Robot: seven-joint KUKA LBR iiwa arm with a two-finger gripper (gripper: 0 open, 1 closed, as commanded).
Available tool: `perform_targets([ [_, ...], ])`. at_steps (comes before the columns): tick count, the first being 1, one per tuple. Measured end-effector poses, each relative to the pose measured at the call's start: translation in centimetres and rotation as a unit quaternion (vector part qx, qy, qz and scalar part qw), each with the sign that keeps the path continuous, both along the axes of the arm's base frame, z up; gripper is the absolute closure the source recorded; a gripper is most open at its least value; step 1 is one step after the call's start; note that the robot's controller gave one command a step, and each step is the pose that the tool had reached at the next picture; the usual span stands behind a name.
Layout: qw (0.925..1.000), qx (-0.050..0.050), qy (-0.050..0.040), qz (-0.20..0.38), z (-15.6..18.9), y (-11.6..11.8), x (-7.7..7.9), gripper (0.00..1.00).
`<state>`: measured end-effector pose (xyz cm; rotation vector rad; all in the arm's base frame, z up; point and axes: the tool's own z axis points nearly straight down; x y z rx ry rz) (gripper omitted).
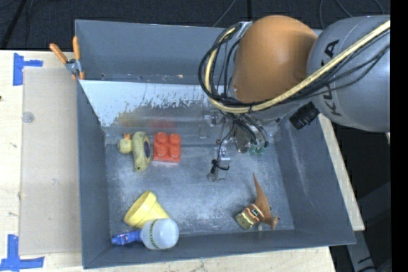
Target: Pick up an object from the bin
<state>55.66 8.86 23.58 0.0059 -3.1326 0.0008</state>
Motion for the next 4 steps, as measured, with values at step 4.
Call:
perform_targets([
  [4, 0.9852, 0.001, -0.0053, 0.171, -14.9, -3.1, -5.0, 0.00],
])
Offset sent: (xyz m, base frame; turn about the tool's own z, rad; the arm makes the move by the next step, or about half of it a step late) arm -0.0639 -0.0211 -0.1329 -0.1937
